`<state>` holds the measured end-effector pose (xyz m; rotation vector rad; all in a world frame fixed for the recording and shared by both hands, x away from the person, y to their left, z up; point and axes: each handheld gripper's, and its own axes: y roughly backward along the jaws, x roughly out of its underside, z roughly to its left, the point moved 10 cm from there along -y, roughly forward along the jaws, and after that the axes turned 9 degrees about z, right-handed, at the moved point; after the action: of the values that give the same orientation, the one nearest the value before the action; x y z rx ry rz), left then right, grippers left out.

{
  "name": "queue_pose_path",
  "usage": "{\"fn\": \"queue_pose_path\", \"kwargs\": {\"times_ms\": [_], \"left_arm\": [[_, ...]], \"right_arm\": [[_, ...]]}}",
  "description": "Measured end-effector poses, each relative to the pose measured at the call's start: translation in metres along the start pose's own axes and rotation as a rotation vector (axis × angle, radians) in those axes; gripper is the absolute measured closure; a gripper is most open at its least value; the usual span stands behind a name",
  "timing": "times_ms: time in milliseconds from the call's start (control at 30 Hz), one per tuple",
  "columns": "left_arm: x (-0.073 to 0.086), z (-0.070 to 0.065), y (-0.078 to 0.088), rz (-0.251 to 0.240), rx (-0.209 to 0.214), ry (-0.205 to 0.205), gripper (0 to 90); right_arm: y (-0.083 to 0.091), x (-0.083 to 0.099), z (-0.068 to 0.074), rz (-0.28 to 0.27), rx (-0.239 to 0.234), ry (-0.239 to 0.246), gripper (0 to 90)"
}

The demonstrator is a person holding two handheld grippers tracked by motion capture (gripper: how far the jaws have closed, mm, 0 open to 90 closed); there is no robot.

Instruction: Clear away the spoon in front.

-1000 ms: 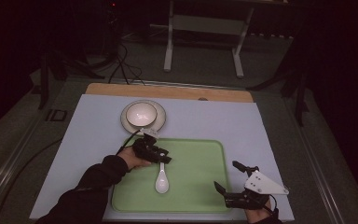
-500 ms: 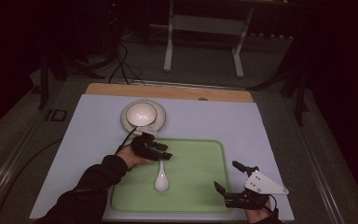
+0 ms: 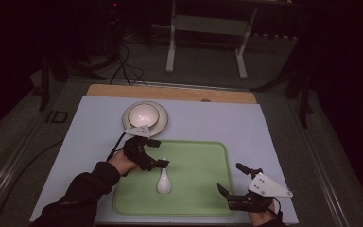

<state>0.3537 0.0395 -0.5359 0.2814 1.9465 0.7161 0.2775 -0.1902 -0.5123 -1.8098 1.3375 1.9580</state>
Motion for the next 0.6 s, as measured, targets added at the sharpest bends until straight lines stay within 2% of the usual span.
{"fn": "queue_pose_path", "kwargs": {"times_ms": [67,133,333,500,600], "left_arm": [[0.0,-0.001,0.003,-0.006,-0.004,-0.005,0.0],[0.003,-0.003,0.009,-0.01,-0.027,-0.016,0.0],[0.007,-0.006,0.017,-0.027,-0.049,-0.007,0.0],[0.013,-0.017,0.024,-0.008,-0.056,-0.037,0.0],[0.017,-0.02,0.032,-0.005,-0.067,-0.04,0.0]], "right_arm": [[0.0,0.0,0.0,-0.001,-0.001,-0.001,10.3],[-0.001,0.001,-0.001,0.002,-0.002,-0.005,10.3],[0.0,0.001,-0.001,0.001,-0.001,-0.007,10.3],[0.0,0.0,-0.001,-0.001,0.001,-0.005,10.3],[0.0,0.0,-0.001,-0.001,0.001,-0.004,10.3]]}}
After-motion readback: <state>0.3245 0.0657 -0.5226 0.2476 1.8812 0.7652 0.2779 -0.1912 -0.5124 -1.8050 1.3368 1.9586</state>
